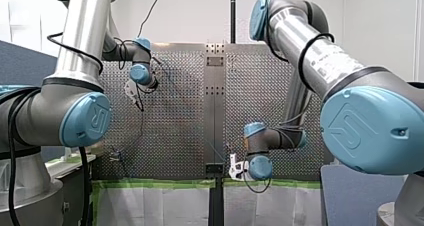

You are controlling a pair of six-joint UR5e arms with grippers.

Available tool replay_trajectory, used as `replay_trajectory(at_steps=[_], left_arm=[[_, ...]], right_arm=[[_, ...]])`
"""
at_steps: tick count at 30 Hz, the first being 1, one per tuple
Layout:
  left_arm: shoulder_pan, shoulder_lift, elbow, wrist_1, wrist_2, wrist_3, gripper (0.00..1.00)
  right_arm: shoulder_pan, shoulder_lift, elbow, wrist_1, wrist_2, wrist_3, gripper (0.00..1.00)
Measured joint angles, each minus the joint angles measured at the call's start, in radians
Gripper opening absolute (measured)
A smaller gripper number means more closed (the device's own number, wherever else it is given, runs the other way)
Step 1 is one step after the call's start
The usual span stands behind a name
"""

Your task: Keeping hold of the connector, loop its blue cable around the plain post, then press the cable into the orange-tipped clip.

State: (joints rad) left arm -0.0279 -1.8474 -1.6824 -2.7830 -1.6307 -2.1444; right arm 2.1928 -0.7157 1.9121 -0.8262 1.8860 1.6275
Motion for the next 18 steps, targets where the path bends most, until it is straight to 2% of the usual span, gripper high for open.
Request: replay_trajectory(at_steps=[4, 11, 18], left_arm=[[-0.002, 0.0, 0.0, -0.001, -0.01, 0.0, 1.0], [-0.003, 0.0, 0.0, -0.001, -0.024, 0.001, 1.0], [-0.006, 0.0, 0.0, -0.001, -0.025, 0.005, 1.0]], right_arm=[[-0.009, -0.033, 0.019, -0.025, -0.015, 0.001, 0.0], [-0.034, -0.102, 0.072, -0.092, -0.068, 0.012, 0.0], [-0.054, -0.174, 0.082, -0.165, -0.084, 0.011, 0.0]])
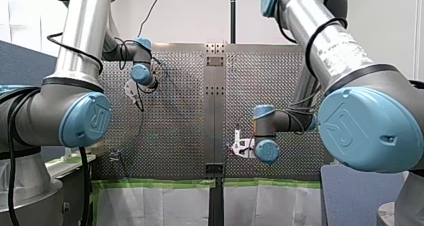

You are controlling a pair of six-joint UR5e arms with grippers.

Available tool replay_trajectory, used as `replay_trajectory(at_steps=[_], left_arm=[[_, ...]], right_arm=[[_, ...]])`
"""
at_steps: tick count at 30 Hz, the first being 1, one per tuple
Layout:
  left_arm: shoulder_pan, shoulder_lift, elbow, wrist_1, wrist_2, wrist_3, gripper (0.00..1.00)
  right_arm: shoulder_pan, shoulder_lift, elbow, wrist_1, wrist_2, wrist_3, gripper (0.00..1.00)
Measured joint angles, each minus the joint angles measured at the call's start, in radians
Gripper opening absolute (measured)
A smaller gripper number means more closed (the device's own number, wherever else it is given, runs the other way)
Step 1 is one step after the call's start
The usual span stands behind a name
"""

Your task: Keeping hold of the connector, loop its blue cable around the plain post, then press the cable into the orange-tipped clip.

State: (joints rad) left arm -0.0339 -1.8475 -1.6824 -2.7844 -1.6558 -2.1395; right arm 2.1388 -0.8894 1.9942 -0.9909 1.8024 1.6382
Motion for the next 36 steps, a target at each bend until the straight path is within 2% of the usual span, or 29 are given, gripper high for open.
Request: replay_trajectory(at_steps=[4, 7, 12, 21, 29, 32, 36], left_arm=[[-0.001, 0.0, 0.0, 0.0, 0.0, 0.001, 1.0], [0.0, 0.0, 0.0, 0.0, 0.0, 0.001, 1.0], [-0.001, 0.0, 0.0, 0.0, 0.0, 0.001, 1.0], [-0.003, 0.0, 0.0, -0.001, 0.0, 0.001, 1.0], [-0.005, 0.0, 0.0, -0.008, 0.0, 0.002, 1.0], [-0.006, 0.0, 0.0, -0.014, -0.003, 0.001, 1.0], [-0.007, 0.0, 0.0, -0.029, -0.031, -0.001, 1.0]], right_arm=[[-0.009, -0.014, 0.001, -0.034, -0.002, -0.008, 0.0], [-0.012, -0.01, 0.001, -0.061, -0.002, -0.021, 0.0], [-0.01, 0.027, 0.001, -0.113, -0.003, -0.043, 0.0], [-0.006, 0.109, 0.001, -0.196, -0.008, -0.046, 0.0], [-0.006, 0.179, 0.001, -0.214, -0.018, -0.046, 0.0], [-0.005, 0.186, 0.001, -0.214, -0.019, -0.047, 0.0], [-0.004, 0.188, 0.001, -0.214, -0.02, -0.047, 0.0]])
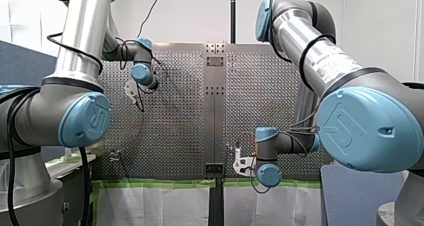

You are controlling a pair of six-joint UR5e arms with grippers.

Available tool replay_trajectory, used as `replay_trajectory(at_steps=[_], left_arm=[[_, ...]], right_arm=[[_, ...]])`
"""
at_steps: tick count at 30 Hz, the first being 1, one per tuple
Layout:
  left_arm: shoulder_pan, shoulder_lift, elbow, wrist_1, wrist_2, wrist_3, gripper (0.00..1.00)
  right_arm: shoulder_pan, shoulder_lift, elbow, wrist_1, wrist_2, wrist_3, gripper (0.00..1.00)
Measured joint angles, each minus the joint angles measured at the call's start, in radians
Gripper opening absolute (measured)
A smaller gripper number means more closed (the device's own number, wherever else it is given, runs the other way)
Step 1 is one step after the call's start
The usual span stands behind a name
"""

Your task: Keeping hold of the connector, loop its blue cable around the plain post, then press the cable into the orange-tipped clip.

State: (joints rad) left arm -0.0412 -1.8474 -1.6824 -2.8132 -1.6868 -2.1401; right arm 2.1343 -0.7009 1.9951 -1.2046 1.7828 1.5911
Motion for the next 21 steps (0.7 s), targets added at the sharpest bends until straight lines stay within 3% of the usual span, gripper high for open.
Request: replay_trajectory(at_steps=[6, 13, 21], left_arm=[[0.002, 0.0, 0.0, -0.022, -0.028, -0.035, 1.0], [0.01, 0.0, -0.003, -0.038, -0.039, -0.089, 1.0], [0.06, 0.0, -0.058, 0.013, -0.031, -0.16, 1.0]], right_arm=[[0.001, 0.019, 0.0, -0.001, -0.001, -0.004, 0.0], [-0.002, 0.057, 0.0, -0.026, -0.002, 0.002, 0.0], [-0.004, 0.063, 0.0, -0.028, -0.003, 0.002, 0.0]])
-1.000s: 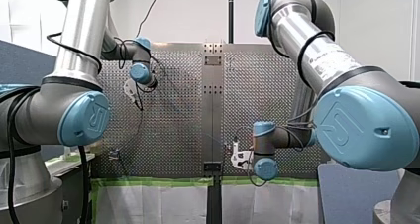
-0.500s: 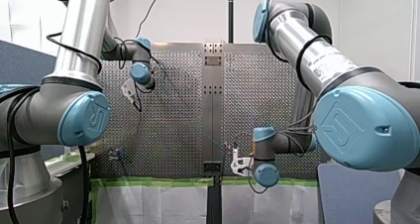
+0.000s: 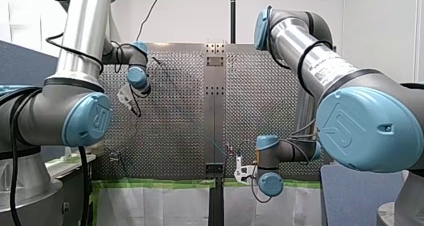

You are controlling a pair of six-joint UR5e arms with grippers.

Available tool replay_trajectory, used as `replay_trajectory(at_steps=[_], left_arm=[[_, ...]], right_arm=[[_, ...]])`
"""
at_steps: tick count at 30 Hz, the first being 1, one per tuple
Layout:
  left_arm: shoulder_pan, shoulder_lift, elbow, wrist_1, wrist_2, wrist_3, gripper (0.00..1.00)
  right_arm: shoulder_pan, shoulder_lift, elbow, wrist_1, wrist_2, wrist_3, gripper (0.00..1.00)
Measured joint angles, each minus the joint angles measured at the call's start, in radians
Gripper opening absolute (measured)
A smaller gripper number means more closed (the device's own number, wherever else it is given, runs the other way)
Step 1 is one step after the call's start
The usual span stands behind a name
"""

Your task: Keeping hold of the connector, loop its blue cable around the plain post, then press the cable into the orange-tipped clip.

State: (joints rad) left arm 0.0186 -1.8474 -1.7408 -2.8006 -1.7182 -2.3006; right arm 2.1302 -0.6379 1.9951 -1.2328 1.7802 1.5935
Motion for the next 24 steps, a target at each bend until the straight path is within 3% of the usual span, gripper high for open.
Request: replay_trajectory(at_steps=[8, 16, 20, 24], left_arm=[[0.043, 0.0, -0.017, 0.049, -0.007, -0.04, 1.0], [0.062, 0.001, -0.017, 0.057, -0.052, 0.009, 1.0], [0.059, 0.001, -0.017, 0.059, -0.05, 0.028, 1.0], [0.046, 0.002, -0.017, 0.055, -0.024, 0.017, 1.0]], right_arm=[[0.0, 0.0, -0.001, -0.001, -0.001, 0.0, 0.0], [0.0, 0.0, -0.008, 0.005, -0.001, -0.002, 0.0], [-0.001, 0.0, -0.009, 0.007, -0.001, -0.001, 0.0], [-0.001, 0.0, -0.01, 0.007, -0.001, 0.0, 0.0]])
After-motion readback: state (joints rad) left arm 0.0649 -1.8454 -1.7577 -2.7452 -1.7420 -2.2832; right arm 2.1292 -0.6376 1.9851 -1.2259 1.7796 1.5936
